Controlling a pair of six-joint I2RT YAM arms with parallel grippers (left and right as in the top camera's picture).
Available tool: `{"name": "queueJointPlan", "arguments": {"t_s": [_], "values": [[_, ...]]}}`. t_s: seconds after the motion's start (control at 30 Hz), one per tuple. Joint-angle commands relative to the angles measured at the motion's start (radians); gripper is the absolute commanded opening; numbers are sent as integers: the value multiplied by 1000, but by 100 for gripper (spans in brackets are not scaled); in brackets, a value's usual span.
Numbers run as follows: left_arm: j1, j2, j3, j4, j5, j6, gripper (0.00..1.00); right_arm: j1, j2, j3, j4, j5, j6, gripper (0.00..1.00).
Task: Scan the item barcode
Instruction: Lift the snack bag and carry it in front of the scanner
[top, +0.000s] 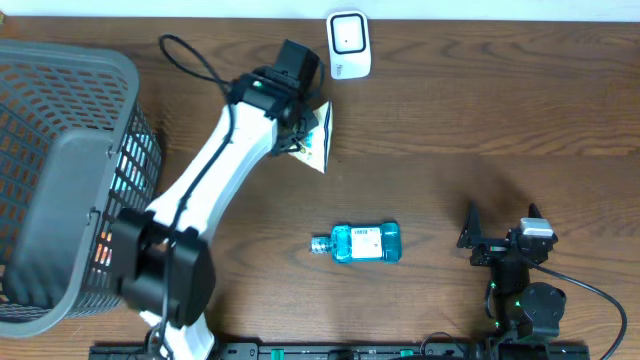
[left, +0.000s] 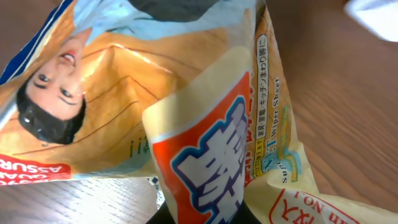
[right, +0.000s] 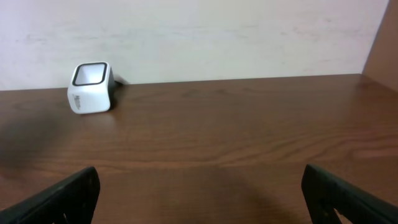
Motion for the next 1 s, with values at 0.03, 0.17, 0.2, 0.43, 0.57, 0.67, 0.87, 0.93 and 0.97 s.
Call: {"name": "queueJointPlan", "arguments": {"t_s": [0.03, 0.17, 0.2, 0.43, 0.57, 0.67, 0.87, 0.93, 0.97], "values": [[-14, 60, 7, 1, -24, -101, 7, 1, -5, -2, -4, 9, -12, 99], [-26, 100, 7, 21, -25, -101, 7, 1, -5, -2, -4, 9, -12, 99], [-27, 106, 7, 29, -25, -101, 8, 1, -5, -2, -4, 9, -12, 99], [-28, 184, 6, 55, -24, -103, 7, 1, -5, -2, -4, 9, -12, 99], [-31, 208, 6, 49, -5, -108, 7, 1, -5, -2, -4, 9, -12, 99], [-31, 209, 6, 38, 27, -108, 8, 1, -5, -2, -4, 9, -12, 99], [-48, 208, 6, 39, 101, -104, 37, 1, -5, -2, -4, 9, -12, 99], [-62, 208, 6, 38, 101, -100, 60, 1, -5, -2, -4, 9, -12, 99], [-70, 208, 6, 38, 101, -96, 69, 1, -5, -2, -4, 9, -12, 99]]}}
